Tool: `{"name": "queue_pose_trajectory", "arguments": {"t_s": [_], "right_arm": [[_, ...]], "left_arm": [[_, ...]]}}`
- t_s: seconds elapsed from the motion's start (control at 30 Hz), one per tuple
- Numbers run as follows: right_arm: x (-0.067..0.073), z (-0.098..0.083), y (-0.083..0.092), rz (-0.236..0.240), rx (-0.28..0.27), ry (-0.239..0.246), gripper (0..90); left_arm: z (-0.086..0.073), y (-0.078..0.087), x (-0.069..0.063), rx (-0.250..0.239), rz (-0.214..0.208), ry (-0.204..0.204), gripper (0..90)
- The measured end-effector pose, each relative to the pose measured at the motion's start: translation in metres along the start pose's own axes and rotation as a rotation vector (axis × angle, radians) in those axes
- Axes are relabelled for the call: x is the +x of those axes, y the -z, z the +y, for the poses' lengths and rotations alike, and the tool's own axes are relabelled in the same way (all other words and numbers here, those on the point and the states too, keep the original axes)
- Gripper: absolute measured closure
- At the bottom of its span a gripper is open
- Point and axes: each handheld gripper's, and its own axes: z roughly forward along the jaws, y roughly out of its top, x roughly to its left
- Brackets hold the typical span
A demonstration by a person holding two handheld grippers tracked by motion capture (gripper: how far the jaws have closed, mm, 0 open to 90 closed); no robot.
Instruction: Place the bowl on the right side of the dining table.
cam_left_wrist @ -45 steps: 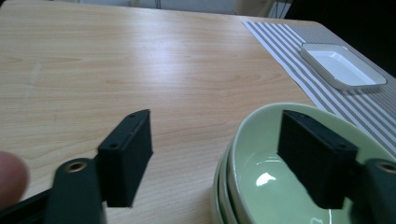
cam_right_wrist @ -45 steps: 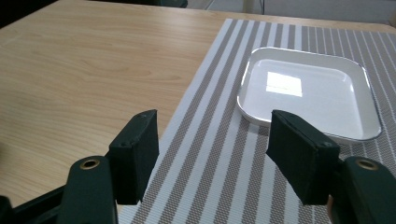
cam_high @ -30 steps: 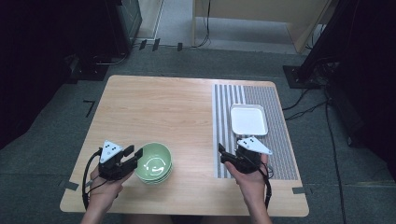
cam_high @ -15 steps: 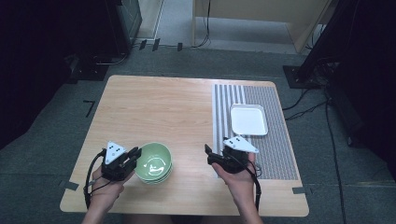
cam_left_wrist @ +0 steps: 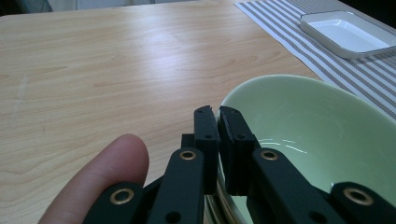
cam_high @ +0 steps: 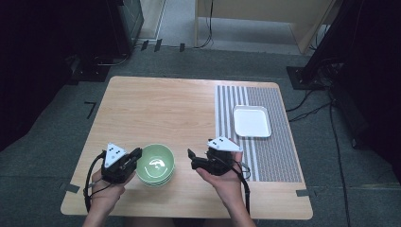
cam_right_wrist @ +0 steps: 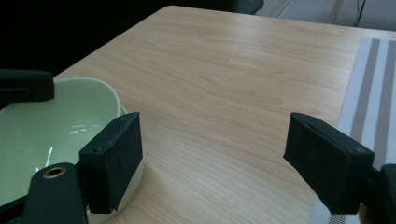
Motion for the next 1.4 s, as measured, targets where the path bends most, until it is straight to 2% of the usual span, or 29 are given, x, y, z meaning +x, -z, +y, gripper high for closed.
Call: {"name": "queue_pose_trajectory", "arguments": {"t_s": [0.2,0.33,0.43,0.53,0.57,0.6,0.67,0.73,0.93,1.1,1.17,1.33,1.4], "right_arm": [[0.015,0.002,-0.012,0.026,0.003,-0.001,22.5],[0.022,0.002,-0.021,0.041,0.01,-0.013,26.6],[0.028,0.0,-0.027,0.053,0.015,-0.004,29.7],[0.033,-0.002,-0.033,0.084,0.028,-0.002,35.7],[0.034,-0.002,-0.035,0.093,0.034,-0.001,41.5],[0.036,-0.003,-0.037,0.123,0.05,-0.006,44.7],[0.038,-0.004,-0.041,0.152,0.07,-0.008,47.0],[0.041,-0.004,-0.045,0.153,0.083,-0.013,47.0],[0.045,-0.005,-0.053,0.177,0.089,-0.031,61.9],[0.049,-0.006,-0.063,0.181,0.124,-0.038,68.4],[0.051,-0.006,-0.065,0.153,0.13,-0.013,73.6],[0.05,-0.008,-0.069,0.131,0.137,-0.003,81.6],[0.052,-0.008,-0.069,0.112,0.134,0.029,83.4]], "left_arm": [[0.001,0.002,0.001,-0.006,-0.012,0.012,86.9],[0.002,0.003,0.001,-0.007,-0.015,0.006,87.1],[0.002,0.003,0.001,-0.007,-0.015,0.008,87.1],[0.002,0.003,0.001,-0.008,-0.015,0.008,87.1],[0.002,0.003,0.001,-0.008,-0.015,0.008,87.1],[0.002,0.003,0.001,-0.008,-0.016,0.006,87.1],[0.002,0.003,0.001,-0.008,-0.015,0.006,87.1],[0.002,0.003,0.001,-0.008,-0.016,0.006,87.1],[0.002,0.003,0.001,-0.006,-0.014,0.003,87.1],[0.002,0.003,0.001,-0.007,-0.014,0.004,87.1],[0.002,0.003,0.001,-0.007,-0.013,0.005,87.1],[0.002,0.002,0.0,-0.013,-0.009,0.011,87.1],[0.003,0.003,-0.001,-0.011,-0.005,0.011,87.0]]}}
